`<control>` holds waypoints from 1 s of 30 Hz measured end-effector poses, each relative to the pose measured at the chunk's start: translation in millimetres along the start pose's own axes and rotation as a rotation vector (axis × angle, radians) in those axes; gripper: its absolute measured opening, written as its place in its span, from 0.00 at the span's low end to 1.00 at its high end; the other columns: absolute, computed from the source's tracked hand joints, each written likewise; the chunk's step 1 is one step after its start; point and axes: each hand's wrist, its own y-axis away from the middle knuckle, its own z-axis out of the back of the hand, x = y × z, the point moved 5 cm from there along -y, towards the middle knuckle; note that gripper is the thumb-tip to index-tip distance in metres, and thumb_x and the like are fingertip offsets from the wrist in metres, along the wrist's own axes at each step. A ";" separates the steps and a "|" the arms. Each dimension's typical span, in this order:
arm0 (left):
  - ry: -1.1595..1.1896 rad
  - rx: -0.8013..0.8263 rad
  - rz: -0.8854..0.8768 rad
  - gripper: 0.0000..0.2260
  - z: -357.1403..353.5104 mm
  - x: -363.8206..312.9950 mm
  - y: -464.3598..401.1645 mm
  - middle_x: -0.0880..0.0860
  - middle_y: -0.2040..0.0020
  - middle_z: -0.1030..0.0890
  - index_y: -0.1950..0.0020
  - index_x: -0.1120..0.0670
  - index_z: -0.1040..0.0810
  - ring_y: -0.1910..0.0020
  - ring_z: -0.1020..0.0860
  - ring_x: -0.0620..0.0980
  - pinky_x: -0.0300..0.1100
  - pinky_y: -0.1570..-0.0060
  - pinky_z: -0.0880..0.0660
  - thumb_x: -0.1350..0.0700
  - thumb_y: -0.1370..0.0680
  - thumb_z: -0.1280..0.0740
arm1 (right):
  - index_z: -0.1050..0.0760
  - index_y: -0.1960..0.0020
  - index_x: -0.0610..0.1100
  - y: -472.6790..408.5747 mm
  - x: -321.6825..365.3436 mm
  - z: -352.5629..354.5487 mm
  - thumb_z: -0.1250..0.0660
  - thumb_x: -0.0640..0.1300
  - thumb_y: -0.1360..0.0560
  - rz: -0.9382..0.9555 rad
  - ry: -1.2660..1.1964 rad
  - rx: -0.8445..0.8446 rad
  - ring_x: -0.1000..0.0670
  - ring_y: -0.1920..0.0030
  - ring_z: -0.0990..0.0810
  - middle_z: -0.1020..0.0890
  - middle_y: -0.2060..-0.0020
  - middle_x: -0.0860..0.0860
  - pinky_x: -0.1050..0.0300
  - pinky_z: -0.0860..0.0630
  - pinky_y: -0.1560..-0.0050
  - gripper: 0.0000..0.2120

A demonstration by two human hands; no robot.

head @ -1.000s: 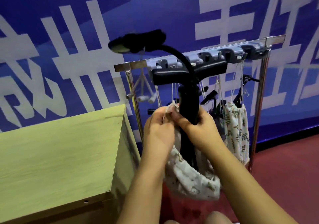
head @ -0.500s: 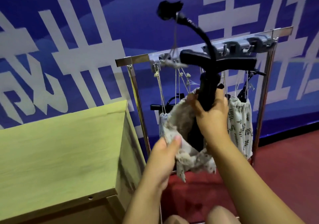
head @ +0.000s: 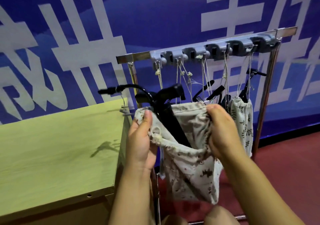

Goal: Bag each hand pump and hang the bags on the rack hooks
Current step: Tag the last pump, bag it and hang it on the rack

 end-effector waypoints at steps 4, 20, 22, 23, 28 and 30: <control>-0.020 0.026 0.056 0.09 21.2 -1.6 -2.9 0.53 0.60 0.16 0.49 0.58 0.22 0.61 0.17 0.48 0.39 0.59 0.20 0.62 0.21 0.41 | 0.24 0.64 0.43 -8.5 7.6 19.3 0.37 0.35 0.25 -0.049 -0.195 -0.105 0.49 0.70 0.23 0.21 0.74 0.49 0.55 0.25 0.62 0.10; -0.429 0.113 0.101 0.11 20.0 -6.8 6.2 0.65 0.48 0.19 0.46 0.64 0.24 0.48 0.20 0.60 0.54 0.45 0.25 0.57 0.23 0.37 | 0.26 0.38 0.53 28.5 33.4 -21.4 0.28 0.52 0.31 0.082 0.370 0.188 0.61 0.52 0.21 0.21 0.48 0.56 0.66 0.26 0.55 0.22; -0.410 0.191 0.122 0.12 18.8 -3.9 9.2 0.63 0.53 0.18 0.48 0.63 0.24 0.52 0.19 0.57 0.49 0.50 0.22 0.56 0.26 0.35 | 0.30 0.34 0.54 21.5 29.6 -17.4 0.28 0.57 0.33 0.046 0.391 0.153 0.59 0.51 0.22 0.21 0.49 0.55 0.63 0.25 0.55 0.29; -0.396 0.235 0.128 0.10 19.0 -3.2 10.2 0.60 0.55 0.17 0.49 0.61 0.23 0.55 0.18 0.55 0.46 0.55 0.20 0.57 0.27 0.33 | 0.31 0.33 0.53 17.4 26.6 -15.9 0.28 0.60 0.35 -0.002 0.352 0.164 0.58 0.51 0.20 0.20 0.50 0.53 0.61 0.24 0.55 0.33; -0.389 0.432 0.156 0.14 20.0 -1.8 16.2 0.57 0.56 0.17 0.46 0.62 0.22 0.59 0.19 0.51 0.39 0.60 0.22 0.66 0.31 0.36 | 0.26 0.35 0.51 4.9 14.2 -14.9 0.29 0.61 0.34 -0.065 0.389 0.193 0.54 0.59 0.20 0.18 0.57 0.49 0.59 0.27 0.60 0.30; -0.388 0.480 0.170 0.18 18.0 0.9 20.0 0.58 0.54 0.18 0.44 0.62 0.22 0.56 0.20 0.52 0.39 0.57 0.23 0.69 0.33 0.36 | 0.24 0.38 0.51 3.3 14.3 -14.8 0.29 0.56 0.30 -0.029 0.355 0.169 0.57 0.66 0.21 0.20 0.64 0.51 0.63 0.27 0.62 0.22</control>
